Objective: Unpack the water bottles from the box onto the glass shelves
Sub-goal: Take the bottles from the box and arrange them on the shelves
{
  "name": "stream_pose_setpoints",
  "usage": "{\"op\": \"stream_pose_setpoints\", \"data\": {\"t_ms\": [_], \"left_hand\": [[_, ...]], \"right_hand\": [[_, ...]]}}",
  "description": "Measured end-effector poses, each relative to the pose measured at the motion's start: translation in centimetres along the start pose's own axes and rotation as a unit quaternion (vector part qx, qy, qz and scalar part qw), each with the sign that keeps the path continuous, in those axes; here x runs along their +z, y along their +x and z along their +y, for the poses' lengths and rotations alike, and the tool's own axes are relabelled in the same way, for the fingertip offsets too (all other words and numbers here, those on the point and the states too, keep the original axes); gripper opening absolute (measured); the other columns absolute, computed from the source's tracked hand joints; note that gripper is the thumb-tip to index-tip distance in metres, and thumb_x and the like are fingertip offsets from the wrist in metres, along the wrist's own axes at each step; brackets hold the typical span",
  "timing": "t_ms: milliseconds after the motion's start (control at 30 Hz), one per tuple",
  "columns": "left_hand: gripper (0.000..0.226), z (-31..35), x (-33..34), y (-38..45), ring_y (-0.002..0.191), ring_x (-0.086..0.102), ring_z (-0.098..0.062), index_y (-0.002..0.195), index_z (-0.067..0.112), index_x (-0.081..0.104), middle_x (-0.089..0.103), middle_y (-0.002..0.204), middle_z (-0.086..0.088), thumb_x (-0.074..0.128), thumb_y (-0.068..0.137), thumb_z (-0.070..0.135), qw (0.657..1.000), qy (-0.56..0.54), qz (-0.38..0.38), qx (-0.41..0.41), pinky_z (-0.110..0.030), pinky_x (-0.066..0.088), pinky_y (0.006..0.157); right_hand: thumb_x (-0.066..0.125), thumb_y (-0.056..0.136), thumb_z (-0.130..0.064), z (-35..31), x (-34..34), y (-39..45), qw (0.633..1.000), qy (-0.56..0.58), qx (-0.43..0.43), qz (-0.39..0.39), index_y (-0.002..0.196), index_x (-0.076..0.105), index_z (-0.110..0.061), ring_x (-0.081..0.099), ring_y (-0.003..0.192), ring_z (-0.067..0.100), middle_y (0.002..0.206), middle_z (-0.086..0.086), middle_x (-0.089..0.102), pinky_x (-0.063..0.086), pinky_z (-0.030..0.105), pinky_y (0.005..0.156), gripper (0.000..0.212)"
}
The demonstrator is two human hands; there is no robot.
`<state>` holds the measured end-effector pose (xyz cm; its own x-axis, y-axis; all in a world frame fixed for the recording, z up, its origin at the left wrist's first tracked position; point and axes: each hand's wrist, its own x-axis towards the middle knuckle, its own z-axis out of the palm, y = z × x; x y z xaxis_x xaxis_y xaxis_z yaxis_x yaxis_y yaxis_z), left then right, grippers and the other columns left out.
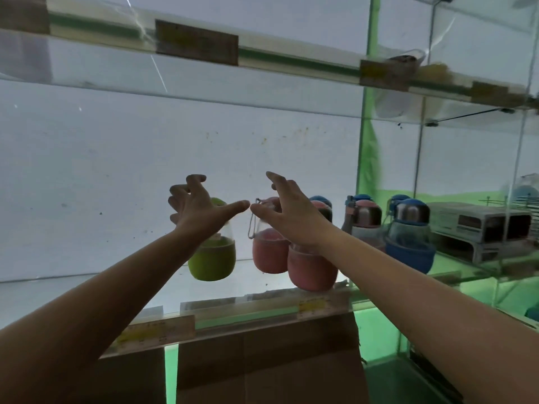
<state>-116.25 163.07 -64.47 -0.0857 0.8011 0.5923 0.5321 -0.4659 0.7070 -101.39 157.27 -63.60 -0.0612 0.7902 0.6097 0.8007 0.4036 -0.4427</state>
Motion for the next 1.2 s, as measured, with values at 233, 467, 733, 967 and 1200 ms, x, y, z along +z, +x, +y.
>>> {"op": "stream_pose_setpoints", "data": {"t_ms": [233, 467, 733, 967, 1200], "left_hand": [[0.091, 5.8, 2.2, -3.9, 0.131, 0.029, -0.03, 0.136, 0.016, 0.027, 0.028, 0.138, -0.015, 0.077, 0.068, 0.051, 0.998, -0.008, -0.03, 0.047, -0.046, 0.032, 0.106], [0.086, 12.7, 9.2, -9.5, 0.125, 0.039, -0.027, 0.134, 0.016, 0.032, 0.036, 0.13, -0.013, 0.08, 0.068, 0.042, 0.985, -0.089, -0.106, 0.1, -0.036, 0.037, 0.103], [0.084, 17.9, 23.2, -20.7, 0.128, 0.038, -0.03, 0.132, 0.013, 0.034, 0.035, 0.133, -0.013, 0.082, 0.067, 0.036, 0.951, -0.143, -0.254, 0.1, -0.045, 0.035, 0.108], [0.081, 19.7, 34.5, -31.6, 0.121, 0.044, -0.026, 0.134, 0.017, 0.034, 0.038, 0.13, -0.01, 0.081, 0.07, 0.031, 0.903, -0.158, -0.39, 0.092, -0.042, 0.04, 0.105], [0.081, 17.7, 43.4, -41.1, 0.124, 0.042, -0.025, 0.132, 0.021, 0.036, 0.041, 0.129, -0.007, 0.081, 0.067, 0.041, 0.838, -0.086, -0.528, 0.111, -0.046, 0.042, 0.103]], "right_hand": [[0.055, 0.091, -0.038, 1.9, -5.7, -4.0, 0.999, -0.008, 0.012, 0.036, 0.148, 0.017, -0.026, 0.043, 0.127, 0.021, 0.146, 0.006, 0.029, 0.036, 0.034, 0.105, 0.069], [0.06, 0.088, -0.035, 7.9, -12.7, -11.3, 0.994, -0.053, 0.063, 0.068, 0.147, 0.021, -0.026, 0.043, 0.128, 0.02, 0.144, 0.004, 0.032, 0.033, 0.026, 0.098, 0.071], [0.06, 0.089, -0.035, 18.5, -18.9, -24.3, 0.974, -0.092, 0.197, 0.068, 0.146, 0.021, -0.025, 0.044, 0.128, 0.021, 0.145, 0.005, 0.031, 0.035, 0.031, 0.103, 0.07], [0.056, 0.09, -0.041, 26.6, -22.4, -36.5, 0.944, -0.116, 0.309, 0.028, 0.148, 0.015, -0.031, 0.033, 0.136, 0.019, 0.149, -0.001, 0.025, 0.034, 0.039, 0.11, 0.071], [0.057, 0.087, -0.047, 34.2, -23.0, -48.1, 0.904, -0.11, 0.413, -0.026, 0.147, 0.016, -0.032, 0.034, 0.135, 0.016, 0.149, -0.004, 0.025, 0.037, 0.036, 0.107, 0.074]]}}
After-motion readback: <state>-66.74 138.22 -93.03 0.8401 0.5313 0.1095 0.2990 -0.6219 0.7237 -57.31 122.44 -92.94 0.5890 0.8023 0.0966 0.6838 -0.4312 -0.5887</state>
